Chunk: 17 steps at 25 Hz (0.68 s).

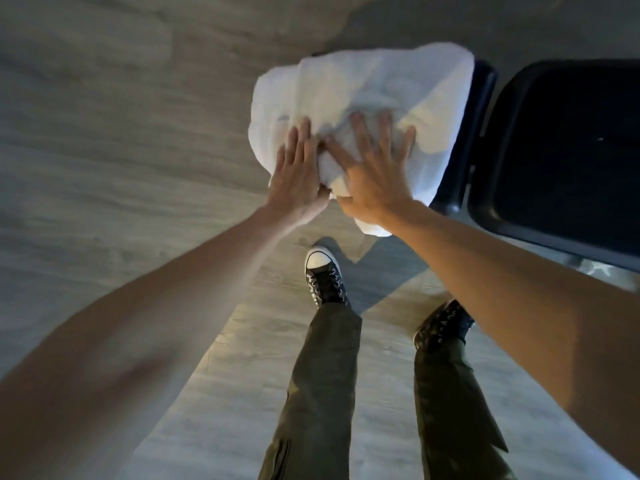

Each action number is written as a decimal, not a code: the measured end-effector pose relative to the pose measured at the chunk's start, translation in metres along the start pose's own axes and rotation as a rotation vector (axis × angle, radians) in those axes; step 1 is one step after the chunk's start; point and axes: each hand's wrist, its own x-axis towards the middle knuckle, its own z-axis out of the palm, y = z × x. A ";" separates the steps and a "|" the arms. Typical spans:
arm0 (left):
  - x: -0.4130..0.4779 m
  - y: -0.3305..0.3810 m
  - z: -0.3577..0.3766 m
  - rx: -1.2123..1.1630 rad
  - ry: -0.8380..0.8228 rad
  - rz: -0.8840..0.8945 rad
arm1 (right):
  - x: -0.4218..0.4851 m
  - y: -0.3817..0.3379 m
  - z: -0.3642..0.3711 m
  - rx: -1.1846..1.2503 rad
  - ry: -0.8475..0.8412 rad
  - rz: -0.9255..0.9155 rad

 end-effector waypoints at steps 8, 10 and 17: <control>0.071 -0.017 -0.025 -0.247 0.172 -0.013 | 0.100 0.026 -0.032 -0.006 0.130 -0.084; 0.080 -0.019 -0.028 -0.245 0.187 -0.033 | 0.106 0.026 -0.039 0.036 0.146 -0.065; -0.049 0.018 0.048 -0.091 0.073 0.033 | -0.046 0.035 0.017 0.062 0.129 -0.162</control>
